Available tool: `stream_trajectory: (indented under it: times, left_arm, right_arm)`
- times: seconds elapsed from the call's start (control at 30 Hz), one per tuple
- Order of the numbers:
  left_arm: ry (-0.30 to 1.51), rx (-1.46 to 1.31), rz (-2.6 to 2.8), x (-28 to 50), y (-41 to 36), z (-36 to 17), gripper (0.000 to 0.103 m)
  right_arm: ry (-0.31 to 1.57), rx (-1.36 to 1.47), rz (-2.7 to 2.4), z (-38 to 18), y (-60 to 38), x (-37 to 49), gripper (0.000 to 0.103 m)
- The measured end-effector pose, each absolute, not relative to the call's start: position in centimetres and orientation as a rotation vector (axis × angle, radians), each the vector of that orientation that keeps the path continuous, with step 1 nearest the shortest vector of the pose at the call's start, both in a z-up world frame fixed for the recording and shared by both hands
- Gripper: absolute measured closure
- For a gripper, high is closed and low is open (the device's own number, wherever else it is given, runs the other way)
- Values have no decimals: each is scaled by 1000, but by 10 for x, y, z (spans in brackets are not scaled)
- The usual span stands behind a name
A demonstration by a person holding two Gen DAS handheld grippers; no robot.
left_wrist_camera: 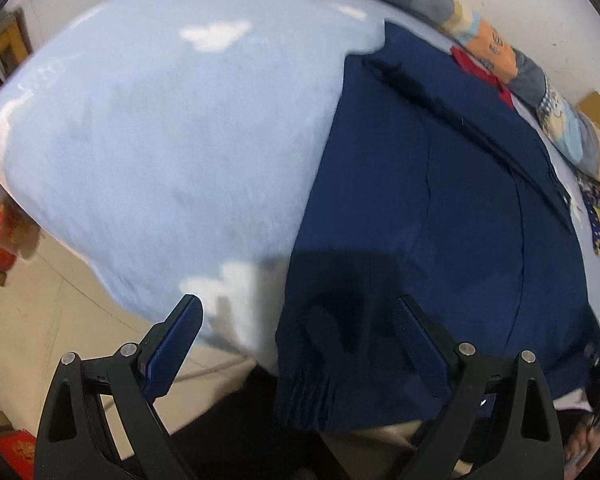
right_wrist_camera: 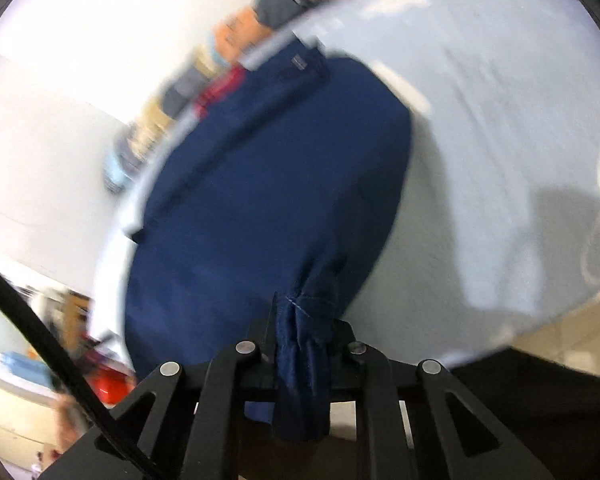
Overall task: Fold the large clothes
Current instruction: 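Grasp the jacket hem with the left tool while the right tool grasps it too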
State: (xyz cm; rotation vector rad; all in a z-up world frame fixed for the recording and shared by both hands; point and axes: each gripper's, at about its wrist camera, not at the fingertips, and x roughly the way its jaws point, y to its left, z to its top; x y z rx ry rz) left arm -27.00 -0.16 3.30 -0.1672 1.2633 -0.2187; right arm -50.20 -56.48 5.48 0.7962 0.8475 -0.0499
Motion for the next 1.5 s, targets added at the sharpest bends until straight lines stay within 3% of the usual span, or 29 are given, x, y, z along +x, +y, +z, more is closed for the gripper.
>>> stream_trajectory:
  times: [0.3,0.4,0.57,1.03,1.1,1.13,1.17,1.5]
  left_arm:
    - [1502,-145,-337,-270,-16,2,8]
    - [1527,-161,-377,-269,-20,-2,14]
    - [1509,-232,-459,-271,-22,4,29]
    - [1436,-396,-589,-280,-29,8,29]
    - [1421,-427,-576,-283,-28,7,41]
    - [1410,-439,-563,-285,-27,7,62]
    - [1401,-450,-560,-286,-26,7,75]
    - [1340,-400,-546,-286,-34,5,76]
  right_arm:
    - [704,768,26,99,-569,-485,89]
    - [650,783,46,115,-575,-478,89]
    - [572,789,41,146,-594,-452,89]
    - [548,841,70,145,-614,-429,89]
    - [546,841,69,146,-616,-430,89]
    - [544,844,67,145,-617,-431,89]
    - [541,848,67,145,-618,-432,89]
    - [533,843,54,143,-621,-440,89]
